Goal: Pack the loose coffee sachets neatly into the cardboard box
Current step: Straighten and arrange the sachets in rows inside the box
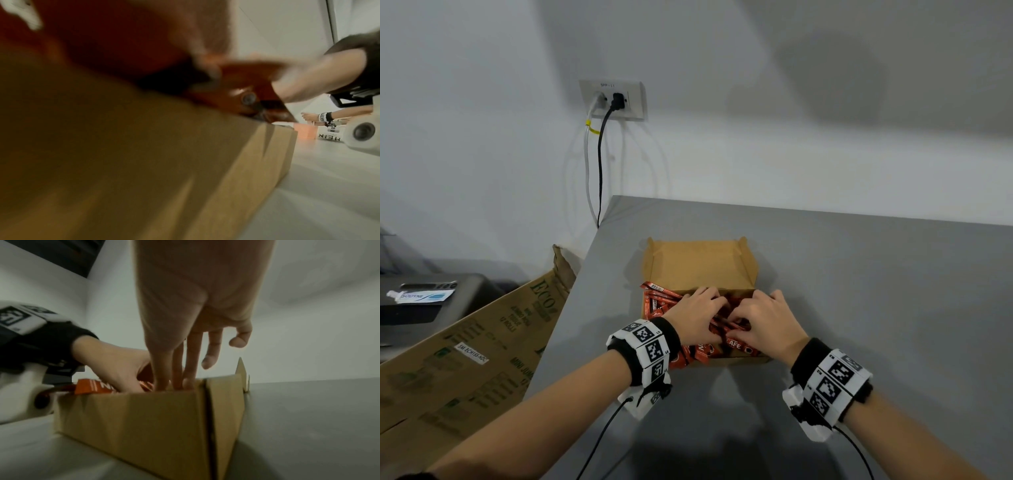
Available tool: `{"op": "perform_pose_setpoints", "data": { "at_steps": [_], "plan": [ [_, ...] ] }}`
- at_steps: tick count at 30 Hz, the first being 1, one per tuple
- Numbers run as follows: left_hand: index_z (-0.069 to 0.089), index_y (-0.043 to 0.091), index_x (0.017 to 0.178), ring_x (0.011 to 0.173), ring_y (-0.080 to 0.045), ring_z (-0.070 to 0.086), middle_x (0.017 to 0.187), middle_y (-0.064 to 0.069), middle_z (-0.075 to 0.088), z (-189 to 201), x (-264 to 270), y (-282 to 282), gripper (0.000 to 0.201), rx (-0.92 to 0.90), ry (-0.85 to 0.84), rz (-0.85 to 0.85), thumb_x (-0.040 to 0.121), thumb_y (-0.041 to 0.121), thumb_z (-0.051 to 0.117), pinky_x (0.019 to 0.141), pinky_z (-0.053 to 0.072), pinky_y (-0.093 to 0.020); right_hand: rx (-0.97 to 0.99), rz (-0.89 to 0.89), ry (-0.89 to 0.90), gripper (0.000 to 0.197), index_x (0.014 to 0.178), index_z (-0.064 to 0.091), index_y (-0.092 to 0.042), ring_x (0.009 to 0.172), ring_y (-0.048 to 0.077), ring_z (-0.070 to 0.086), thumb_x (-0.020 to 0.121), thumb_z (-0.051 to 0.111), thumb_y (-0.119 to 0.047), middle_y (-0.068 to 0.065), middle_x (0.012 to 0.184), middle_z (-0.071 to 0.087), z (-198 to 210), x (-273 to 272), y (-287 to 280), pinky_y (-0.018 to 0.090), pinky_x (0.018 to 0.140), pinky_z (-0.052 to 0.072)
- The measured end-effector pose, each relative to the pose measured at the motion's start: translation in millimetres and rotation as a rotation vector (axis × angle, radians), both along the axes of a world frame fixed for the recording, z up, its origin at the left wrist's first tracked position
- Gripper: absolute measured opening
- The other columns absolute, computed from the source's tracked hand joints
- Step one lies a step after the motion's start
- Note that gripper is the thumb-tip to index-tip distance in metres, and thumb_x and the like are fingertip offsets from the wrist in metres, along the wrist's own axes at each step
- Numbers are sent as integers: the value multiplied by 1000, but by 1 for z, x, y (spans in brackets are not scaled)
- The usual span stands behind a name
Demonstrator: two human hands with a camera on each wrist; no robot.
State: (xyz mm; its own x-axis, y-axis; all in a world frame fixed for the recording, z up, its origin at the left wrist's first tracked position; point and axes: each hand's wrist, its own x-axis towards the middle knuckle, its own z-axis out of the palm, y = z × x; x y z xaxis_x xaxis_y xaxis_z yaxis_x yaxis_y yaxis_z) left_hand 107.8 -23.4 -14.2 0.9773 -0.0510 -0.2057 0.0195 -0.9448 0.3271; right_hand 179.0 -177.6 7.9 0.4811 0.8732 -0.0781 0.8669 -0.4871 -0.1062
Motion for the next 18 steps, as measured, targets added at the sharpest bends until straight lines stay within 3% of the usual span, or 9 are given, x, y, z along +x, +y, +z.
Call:
{"op": "perform_pose_setpoints", "data": {
  "at_steps": [7,15,18],
  "plan": [
    [49,12,122,113,-20,39,121,-5,44,-1,-1,1,56,-2,-11,-1,78,40,68,97,41,-42,-133,77,-90,35,105,66,-20,103,20,49,90,50,-46,-2,104,65,1,-2,7,37,83,28],
    [47,11,127,112,-19,39,121,-4,44,-1,0,2,64,5,-9,-7,77,45,69,97,41,-43,-145,66,27,28,109,67,-24,108,20,49,94,44,-23,-1,109,63,7,9,4,35,85,34],
    [46,11,128,114,-19,38,121,-4,43,0,0,2,66,2,-7,-6,76,43,70,98,40,-43,-174,34,-37,24,103,66,-21,106,21,52,92,45,-17,0,105,65,6,9,6,36,85,34]
  ]
}}
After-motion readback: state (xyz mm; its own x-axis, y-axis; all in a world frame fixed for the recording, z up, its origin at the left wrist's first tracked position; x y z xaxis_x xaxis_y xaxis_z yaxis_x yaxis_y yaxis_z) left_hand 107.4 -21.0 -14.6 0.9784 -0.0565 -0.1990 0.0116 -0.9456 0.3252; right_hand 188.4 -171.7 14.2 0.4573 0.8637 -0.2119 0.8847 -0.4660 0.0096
